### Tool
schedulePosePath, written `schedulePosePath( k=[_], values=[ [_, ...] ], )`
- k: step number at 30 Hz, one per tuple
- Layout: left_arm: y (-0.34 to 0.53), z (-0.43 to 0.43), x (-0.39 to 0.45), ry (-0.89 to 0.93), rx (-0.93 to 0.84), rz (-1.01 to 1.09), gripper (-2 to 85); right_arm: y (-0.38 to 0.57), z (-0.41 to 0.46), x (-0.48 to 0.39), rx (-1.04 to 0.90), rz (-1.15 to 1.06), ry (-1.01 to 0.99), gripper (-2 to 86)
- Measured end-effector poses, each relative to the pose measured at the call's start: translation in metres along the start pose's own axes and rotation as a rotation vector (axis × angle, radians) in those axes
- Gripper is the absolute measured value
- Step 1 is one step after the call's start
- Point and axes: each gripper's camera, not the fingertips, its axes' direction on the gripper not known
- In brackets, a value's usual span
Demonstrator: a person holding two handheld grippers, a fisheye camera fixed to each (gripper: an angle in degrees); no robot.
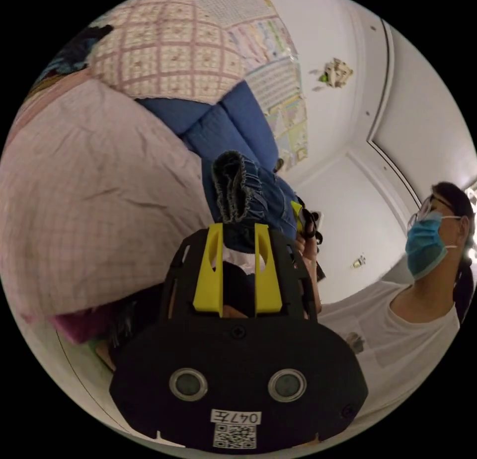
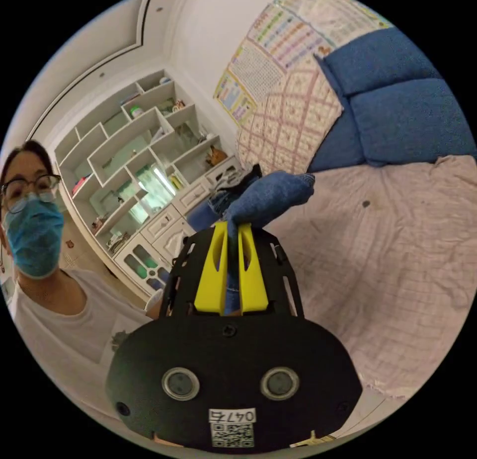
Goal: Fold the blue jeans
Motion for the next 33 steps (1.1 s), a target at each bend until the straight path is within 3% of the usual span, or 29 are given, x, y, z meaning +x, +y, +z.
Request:
schedulePosePath(
  k=[5, 7, 12, 16, 21, 27, 30, 33],
  values=[
    [0.052, 0.141, -0.015, -0.045, -0.167, 0.097, 3.2, 0.071, -0.22, -0.046, 0.172, 0.046, 0.268, 0.7],
    [0.084, 0.21, -0.028, -0.097, -0.233, 0.139, 0.3, 0.12, -0.325, -0.08, 0.232, 0.115, 0.501, 0.7],
    [0.14, 0.342, -0.067, -0.212, -0.366, 0.161, -0.9, 0.213, -0.487, -0.134, 0.269, 0.278, 1.11, 0.7],
    [0.173, 0.433, -0.104, -0.199, -0.425, 0.185, -1.0, 0.259, -0.598, -0.113, 0.243, 0.413, 1.505, 0.6],
    [0.189, 0.499, -0.156, -0.413, -0.422, 0.217, -1.0, 0.261, -0.703, -0.071, 0.39, 0.407, 1.588, 0.6],
    [0.186, 0.546, -0.238, -0.597, -0.351, 0.155, -1.0, 0.252, -0.813, -0.011, 0.779, 0.344, 1.359, 1.1],
    [0.185, 0.568, -0.267, -0.754, -0.343, 0.191, -1.0, 0.292, -0.854, 0.067, 0.875, 0.479, 1.208, 2.9],
    [0.181, 0.587, -0.305, -0.797, -0.347, 0.173, -1.0, 0.381, -0.851, 0.136, 0.883, 0.83, 1.134, 6.5]
  ],
)
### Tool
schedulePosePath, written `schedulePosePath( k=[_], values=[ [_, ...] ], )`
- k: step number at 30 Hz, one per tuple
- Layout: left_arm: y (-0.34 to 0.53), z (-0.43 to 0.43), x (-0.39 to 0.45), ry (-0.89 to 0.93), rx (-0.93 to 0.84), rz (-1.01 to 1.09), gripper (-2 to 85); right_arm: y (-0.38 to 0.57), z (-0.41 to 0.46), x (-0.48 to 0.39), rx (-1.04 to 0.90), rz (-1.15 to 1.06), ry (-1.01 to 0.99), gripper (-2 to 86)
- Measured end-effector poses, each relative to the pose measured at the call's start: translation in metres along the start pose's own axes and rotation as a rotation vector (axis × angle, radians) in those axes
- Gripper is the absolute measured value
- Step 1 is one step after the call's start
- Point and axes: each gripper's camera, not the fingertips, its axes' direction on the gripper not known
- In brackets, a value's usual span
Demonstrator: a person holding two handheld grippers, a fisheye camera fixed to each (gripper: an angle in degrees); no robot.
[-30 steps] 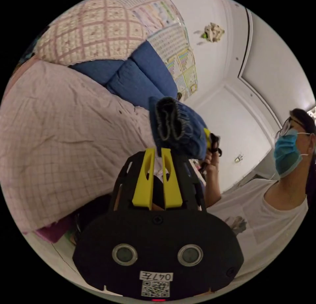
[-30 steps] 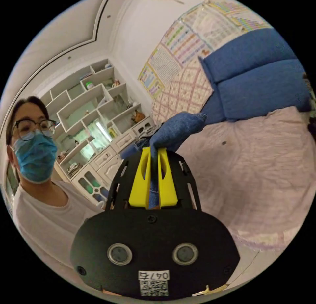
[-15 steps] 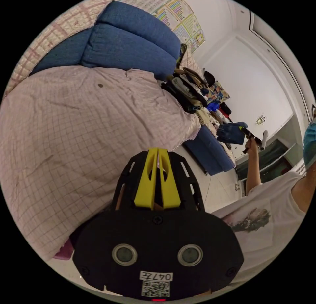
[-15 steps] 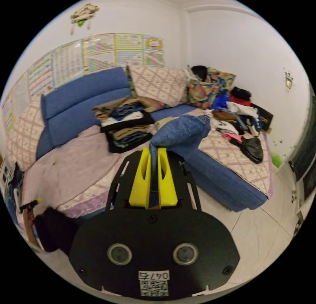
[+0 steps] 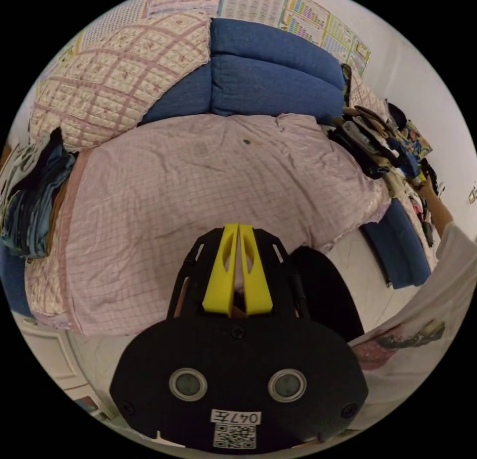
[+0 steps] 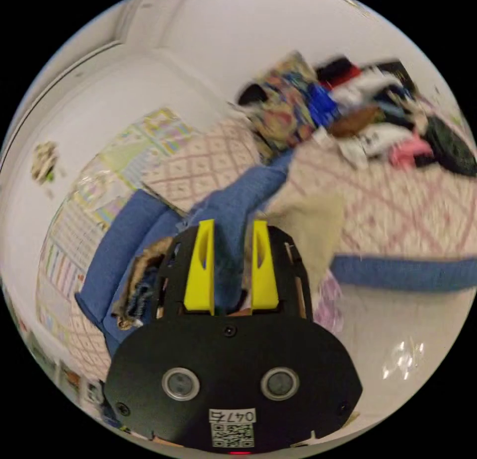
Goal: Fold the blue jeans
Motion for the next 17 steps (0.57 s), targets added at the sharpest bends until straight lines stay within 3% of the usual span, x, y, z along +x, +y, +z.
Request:
schedulePosePath(
  k=[4, 8, 11, 17],
  values=[
    [-0.017, 0.044, -0.027, 0.029, -0.015, -0.034, -1.0, 0.083, -0.008, 0.049, 0.094, 0.016, 0.079, 7.7],
    [-0.05, 0.075, -0.042, -0.008, -0.058, -0.021, -1.0, 0.118, -0.031, 0.031, 0.088, -0.061, 0.023, 7.4],
    [-0.087, 0.084, -0.049, -0.007, -0.002, -0.004, -1.0, 0.15, -0.062, -0.032, 0.078, -0.237, -0.116, 6.0],
    [-0.156, 0.087, -0.076, 0.033, 0.153, -0.079, -1.0, 0.312, -0.112, -0.216, -0.055, -0.671, -0.377, -0.1]
  ],
)
